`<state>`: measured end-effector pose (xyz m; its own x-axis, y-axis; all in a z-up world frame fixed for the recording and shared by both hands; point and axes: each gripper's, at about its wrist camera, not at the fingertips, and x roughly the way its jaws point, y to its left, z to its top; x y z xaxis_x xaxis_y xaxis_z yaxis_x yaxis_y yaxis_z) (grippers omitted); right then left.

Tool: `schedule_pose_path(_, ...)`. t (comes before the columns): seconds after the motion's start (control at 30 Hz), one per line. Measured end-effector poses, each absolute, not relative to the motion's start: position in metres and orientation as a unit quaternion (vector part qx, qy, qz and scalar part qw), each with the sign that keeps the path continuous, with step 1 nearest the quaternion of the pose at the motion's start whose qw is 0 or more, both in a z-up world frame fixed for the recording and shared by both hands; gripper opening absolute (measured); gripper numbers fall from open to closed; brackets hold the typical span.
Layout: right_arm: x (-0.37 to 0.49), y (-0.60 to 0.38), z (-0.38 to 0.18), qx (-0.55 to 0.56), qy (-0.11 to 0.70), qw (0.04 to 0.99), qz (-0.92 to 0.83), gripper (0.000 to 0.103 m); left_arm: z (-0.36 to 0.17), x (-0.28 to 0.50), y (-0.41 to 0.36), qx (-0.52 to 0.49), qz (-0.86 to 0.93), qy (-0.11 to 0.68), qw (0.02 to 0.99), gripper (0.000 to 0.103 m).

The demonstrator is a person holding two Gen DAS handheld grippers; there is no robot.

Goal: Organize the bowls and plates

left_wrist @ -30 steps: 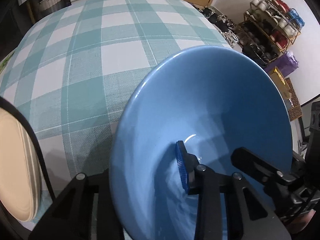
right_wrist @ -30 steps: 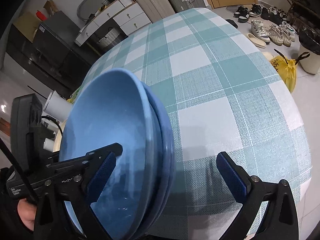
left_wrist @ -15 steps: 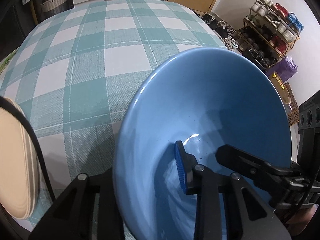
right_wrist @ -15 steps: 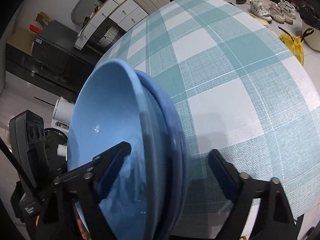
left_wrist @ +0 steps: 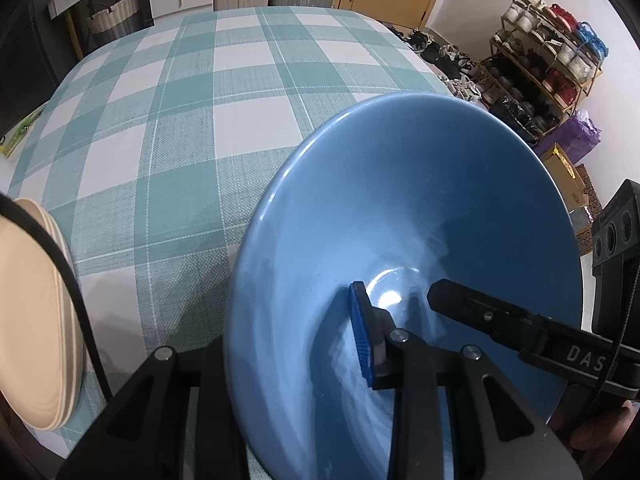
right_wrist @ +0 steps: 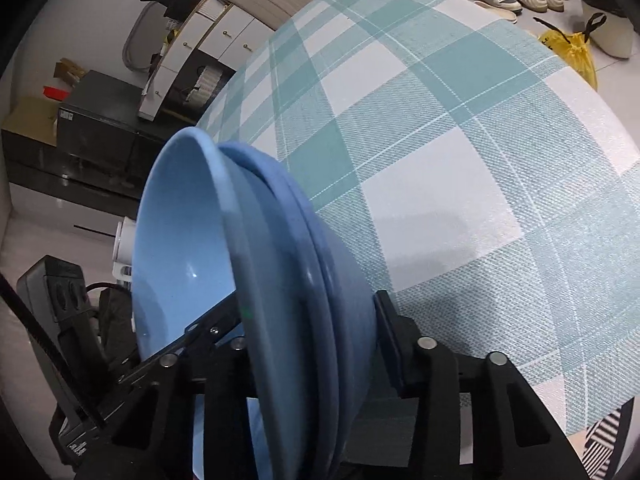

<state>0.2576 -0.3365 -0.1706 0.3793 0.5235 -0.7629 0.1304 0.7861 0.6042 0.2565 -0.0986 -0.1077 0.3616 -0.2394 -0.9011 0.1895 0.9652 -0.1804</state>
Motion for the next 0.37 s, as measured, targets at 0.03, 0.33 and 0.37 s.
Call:
schedule_pose_path(0.03,0.257,-0.336,-0.171,0.297,0.543,0.775,0.126,0.033,-0.107,0.256,-0.099,-0.023,-0.129,0.55,0.825,0.03)
schedule_pose_path(0.33,0.253,-0.329,-0.16,0.229,0.534,0.808,0.102,0.026,-0.109,0.254,-0.098,-0.03,-0.131,0.558,0.819,0.03)
schedule_pose_path(0.37,0.251,-0.327,-0.157,0.22,0.53,0.813,0.1,0.026,-0.109,0.253,-0.098,-0.03,-0.129,0.557,0.82,0.03)
